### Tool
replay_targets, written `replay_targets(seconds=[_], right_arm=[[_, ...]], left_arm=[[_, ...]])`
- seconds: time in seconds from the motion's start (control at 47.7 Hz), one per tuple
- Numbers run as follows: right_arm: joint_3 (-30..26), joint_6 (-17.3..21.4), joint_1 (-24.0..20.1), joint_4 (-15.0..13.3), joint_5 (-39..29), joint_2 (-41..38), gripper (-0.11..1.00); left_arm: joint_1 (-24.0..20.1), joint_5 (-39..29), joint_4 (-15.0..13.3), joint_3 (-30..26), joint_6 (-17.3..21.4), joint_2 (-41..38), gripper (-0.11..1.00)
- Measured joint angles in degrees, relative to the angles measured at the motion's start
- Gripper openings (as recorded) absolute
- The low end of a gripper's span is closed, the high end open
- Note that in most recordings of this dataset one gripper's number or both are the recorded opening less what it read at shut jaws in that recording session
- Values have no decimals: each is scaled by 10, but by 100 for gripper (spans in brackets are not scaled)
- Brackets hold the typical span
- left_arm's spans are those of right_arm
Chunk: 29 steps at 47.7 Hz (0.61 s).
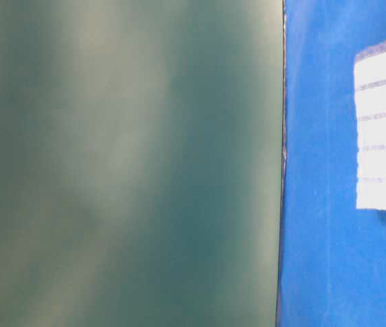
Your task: Fold a vertical towel.
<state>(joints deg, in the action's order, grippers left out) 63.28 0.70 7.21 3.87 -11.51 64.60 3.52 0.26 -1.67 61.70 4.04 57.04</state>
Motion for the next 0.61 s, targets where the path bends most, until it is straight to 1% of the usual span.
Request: replay_targets(seconds=[0.189,0.315,0.44,0.608], right_arm=[[58,5,34,2,1,50,62],[82,7,37,8,17,53,62],[102,6,37,16,40,47,62],[113,6,37,21,62,40,62]], left_arm=[[-22,-3,0,74,-16,90,76],[-31,-5,0,117,-31,133,76],[-31,-8,0,148,-38,154,76],[-31,-8,0,159,-43,156,76]])
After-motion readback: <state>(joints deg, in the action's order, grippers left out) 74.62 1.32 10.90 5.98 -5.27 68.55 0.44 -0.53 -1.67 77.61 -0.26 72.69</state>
